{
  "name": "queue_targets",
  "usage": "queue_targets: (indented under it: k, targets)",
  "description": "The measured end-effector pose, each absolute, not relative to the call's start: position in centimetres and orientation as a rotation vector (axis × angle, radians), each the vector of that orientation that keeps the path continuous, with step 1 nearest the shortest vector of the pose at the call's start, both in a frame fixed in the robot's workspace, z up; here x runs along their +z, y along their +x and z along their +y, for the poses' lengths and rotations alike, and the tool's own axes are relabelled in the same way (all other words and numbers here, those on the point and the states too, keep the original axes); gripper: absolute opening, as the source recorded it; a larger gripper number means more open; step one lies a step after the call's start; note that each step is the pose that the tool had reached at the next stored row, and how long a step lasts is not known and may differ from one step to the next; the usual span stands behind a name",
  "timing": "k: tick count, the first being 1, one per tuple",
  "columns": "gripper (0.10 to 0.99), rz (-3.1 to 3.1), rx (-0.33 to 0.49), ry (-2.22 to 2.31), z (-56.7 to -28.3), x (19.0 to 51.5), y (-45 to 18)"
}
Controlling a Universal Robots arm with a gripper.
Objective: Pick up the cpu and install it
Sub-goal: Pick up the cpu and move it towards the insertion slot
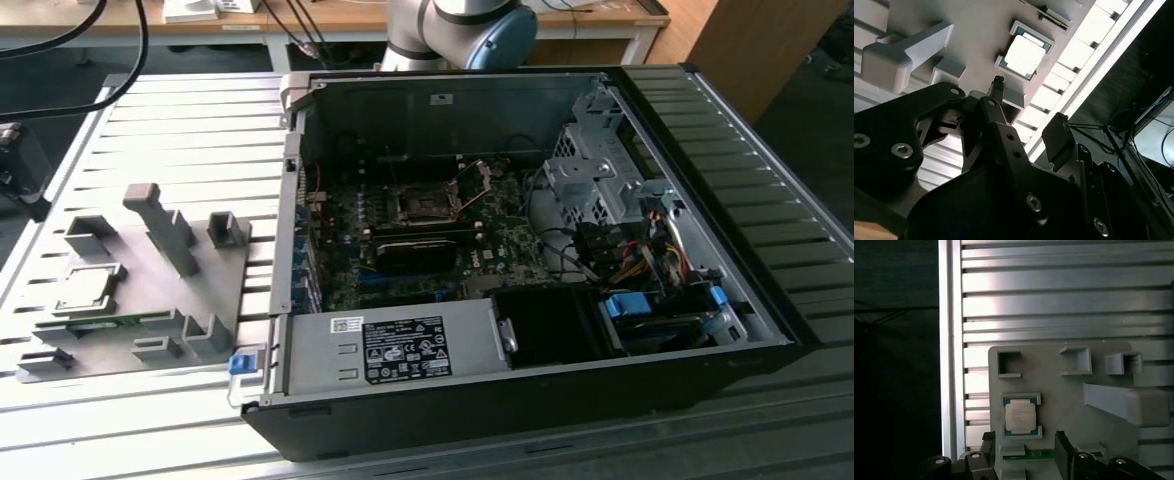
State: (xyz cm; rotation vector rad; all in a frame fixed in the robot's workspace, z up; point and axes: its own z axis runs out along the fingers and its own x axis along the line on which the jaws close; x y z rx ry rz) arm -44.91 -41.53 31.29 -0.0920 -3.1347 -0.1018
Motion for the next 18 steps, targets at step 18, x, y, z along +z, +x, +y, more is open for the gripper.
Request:
queue_targets:
  k: [18]
  targets:
    - [0.588, -3.127, -0.092, -0.089, -41.5, 30.2, -44.9]
